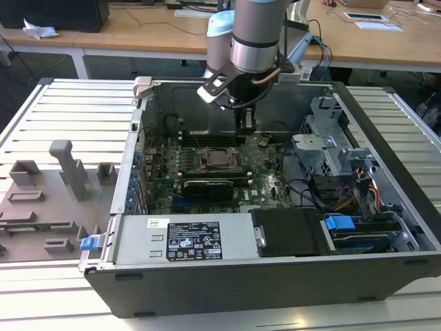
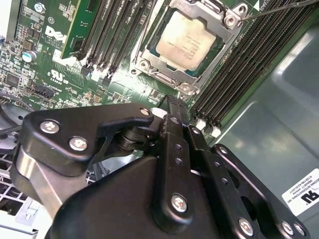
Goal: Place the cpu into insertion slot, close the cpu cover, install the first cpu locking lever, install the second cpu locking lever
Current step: 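Close the cpu cover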
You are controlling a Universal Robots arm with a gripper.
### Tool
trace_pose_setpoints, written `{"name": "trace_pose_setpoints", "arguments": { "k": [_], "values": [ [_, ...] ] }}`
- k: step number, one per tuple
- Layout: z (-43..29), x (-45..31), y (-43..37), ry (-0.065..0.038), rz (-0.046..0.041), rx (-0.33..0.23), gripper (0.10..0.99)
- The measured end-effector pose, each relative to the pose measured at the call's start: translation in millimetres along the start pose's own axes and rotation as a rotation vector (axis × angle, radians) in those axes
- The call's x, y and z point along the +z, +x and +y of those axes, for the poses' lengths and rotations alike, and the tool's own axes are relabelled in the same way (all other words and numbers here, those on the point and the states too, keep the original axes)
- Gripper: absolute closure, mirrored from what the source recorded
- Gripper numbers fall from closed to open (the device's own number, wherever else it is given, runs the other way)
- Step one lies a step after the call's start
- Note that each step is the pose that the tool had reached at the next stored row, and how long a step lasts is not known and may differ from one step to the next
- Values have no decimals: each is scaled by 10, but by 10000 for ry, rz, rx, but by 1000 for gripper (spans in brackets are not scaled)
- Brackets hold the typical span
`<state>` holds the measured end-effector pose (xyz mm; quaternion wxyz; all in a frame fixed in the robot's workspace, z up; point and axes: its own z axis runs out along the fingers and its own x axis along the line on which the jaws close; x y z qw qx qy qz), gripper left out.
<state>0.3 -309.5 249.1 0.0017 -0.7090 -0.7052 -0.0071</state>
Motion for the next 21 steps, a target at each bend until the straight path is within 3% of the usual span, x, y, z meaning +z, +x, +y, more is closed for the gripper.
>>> {"name": "trace_pose_setpoints", "arguments": {
  "k": [21],
  "values": [
    [-76, 0, 0, 0, 0, 1, 980]
  ]
}}
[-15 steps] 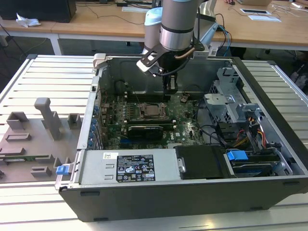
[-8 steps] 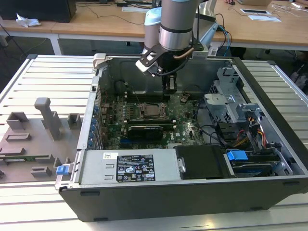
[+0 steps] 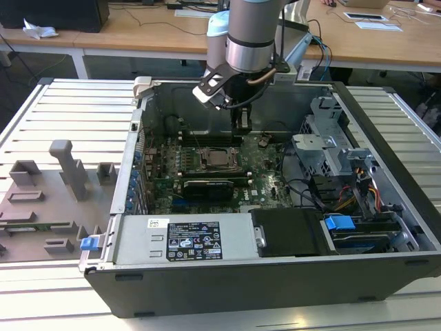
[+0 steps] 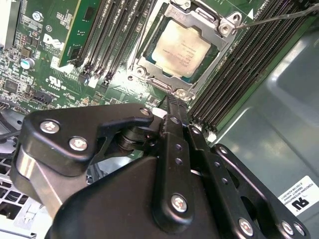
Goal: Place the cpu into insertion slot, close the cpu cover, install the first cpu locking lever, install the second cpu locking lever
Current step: 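Close the cpu cover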
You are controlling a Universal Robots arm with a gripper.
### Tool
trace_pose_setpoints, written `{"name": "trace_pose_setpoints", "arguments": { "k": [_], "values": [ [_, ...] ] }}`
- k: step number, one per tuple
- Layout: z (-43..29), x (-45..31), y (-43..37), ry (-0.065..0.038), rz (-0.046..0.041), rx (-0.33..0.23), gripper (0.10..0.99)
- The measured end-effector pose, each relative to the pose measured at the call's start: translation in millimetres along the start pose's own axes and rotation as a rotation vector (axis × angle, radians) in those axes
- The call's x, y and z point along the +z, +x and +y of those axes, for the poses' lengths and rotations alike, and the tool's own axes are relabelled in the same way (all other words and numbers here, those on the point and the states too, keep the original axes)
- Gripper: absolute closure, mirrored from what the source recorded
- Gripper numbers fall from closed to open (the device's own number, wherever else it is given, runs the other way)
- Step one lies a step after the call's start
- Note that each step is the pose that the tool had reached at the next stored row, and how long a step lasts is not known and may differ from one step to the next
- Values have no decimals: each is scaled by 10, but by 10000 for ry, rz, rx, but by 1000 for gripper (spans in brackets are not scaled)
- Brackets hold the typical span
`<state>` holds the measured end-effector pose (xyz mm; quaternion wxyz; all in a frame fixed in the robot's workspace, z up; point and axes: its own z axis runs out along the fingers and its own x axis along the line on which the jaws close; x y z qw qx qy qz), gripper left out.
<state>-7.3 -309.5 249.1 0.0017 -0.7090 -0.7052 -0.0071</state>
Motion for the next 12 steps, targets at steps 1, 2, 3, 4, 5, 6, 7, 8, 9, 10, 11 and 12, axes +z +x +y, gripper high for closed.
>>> {"name": "trace_pose_setpoints", "arguments": {
  "k": [1, 2, 3, 4, 5, 6, 7, 8, 9, 10, 11, 12],
  "values": [
    [-2, 0, 0, 0, 0, -1, 980],
    [-5, 0, 0, -1, 0, -1, 980],
    [-8, 0, 0, 0, 0, 0, 980],
    [-11, 0, 0, -1, 0, 0, 980],
    [-16, 0, 0, 0, 0, -1, 980],
    [-21, 0, 0, 0, 0, -1, 980],
    [-29, 1, 0, 0, 1, -1, 980],
    [-35, 1, 0, -1, 1, -1, 980],
    [-44, 0, 0, 0, 0, 0, 980],
    [-49, 0, 0, 0, 0, 0, 980],
    [-54, 1, 0, 0, 0, 0, 980],
    [-59, 1, 0, 0, 0, -1, 980]
  ]
}}
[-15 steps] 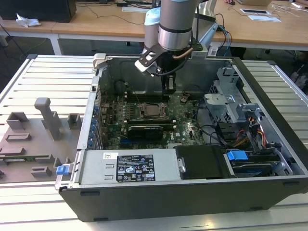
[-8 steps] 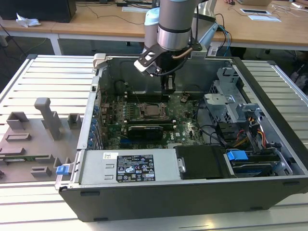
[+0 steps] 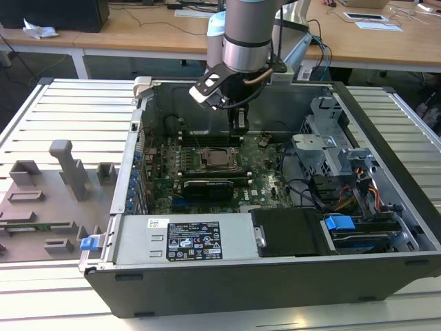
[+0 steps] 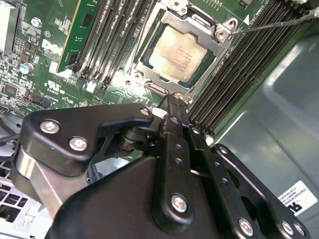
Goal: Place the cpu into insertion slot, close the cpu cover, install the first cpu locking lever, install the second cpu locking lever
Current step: 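Close the cpu cover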
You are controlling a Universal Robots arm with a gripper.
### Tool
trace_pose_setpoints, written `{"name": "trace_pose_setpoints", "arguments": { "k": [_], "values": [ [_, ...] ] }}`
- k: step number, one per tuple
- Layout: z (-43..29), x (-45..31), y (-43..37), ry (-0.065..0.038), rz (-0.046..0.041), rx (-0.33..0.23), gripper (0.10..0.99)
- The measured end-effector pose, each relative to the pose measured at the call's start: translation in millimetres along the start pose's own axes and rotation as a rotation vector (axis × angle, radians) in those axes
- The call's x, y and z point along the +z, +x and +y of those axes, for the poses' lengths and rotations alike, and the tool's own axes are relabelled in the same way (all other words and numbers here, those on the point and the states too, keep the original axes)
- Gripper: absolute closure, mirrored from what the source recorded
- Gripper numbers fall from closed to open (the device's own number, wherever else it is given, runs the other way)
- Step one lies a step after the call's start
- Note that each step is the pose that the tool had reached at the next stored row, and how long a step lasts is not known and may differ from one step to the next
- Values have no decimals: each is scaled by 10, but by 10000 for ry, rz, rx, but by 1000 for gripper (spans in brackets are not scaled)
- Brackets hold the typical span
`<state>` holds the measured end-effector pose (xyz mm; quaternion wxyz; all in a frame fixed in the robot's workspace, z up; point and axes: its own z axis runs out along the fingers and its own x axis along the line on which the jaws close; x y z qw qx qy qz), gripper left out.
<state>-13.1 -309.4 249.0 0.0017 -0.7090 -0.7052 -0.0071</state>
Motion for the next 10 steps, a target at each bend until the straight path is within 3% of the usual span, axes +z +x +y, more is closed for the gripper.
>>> {"name": "trace_pose_setpoints", "arguments": {
  "k": [10],
  "values": [
    [-78, 3, -1, 1, -1, 0, 980]
  ]
}}
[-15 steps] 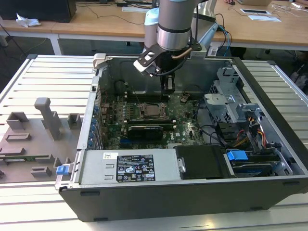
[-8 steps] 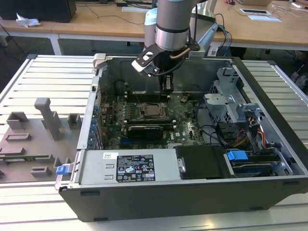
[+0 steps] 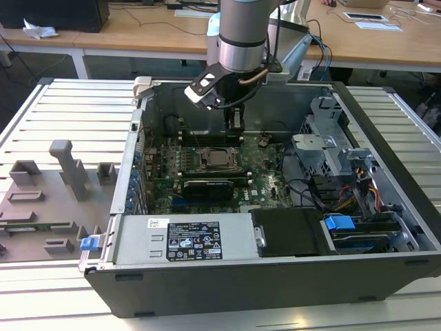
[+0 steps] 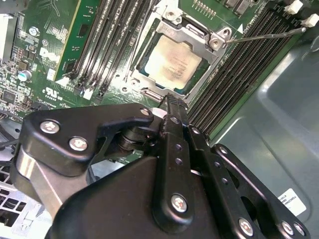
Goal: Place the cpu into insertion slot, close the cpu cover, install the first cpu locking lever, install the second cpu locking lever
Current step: 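Close the cpu cover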
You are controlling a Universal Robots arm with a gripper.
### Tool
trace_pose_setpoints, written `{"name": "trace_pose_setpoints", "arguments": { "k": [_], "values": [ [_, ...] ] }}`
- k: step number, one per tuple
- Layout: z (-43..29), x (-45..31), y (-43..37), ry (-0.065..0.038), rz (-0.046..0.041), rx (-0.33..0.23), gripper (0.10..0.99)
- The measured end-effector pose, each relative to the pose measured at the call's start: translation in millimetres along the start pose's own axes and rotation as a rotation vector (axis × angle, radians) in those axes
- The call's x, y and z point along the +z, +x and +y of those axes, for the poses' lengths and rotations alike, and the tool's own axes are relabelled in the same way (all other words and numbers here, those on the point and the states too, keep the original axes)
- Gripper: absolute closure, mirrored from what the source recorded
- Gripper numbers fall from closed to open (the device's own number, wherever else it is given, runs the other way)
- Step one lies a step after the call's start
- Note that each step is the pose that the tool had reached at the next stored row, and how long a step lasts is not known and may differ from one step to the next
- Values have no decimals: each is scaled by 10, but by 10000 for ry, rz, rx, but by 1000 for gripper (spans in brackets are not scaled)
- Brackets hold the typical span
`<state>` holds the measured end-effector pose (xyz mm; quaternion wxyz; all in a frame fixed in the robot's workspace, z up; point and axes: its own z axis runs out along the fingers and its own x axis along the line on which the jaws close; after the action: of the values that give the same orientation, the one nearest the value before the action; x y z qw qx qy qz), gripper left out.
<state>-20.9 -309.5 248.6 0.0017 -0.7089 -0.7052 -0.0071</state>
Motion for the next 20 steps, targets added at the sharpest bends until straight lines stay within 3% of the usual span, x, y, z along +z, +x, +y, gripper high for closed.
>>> {"name": "trace_pose_setpoints", "arguments": {
  "k": [20],
  "values": [
    [-31, 130, -1, -1, 2, 1, 980]
  ]
}}
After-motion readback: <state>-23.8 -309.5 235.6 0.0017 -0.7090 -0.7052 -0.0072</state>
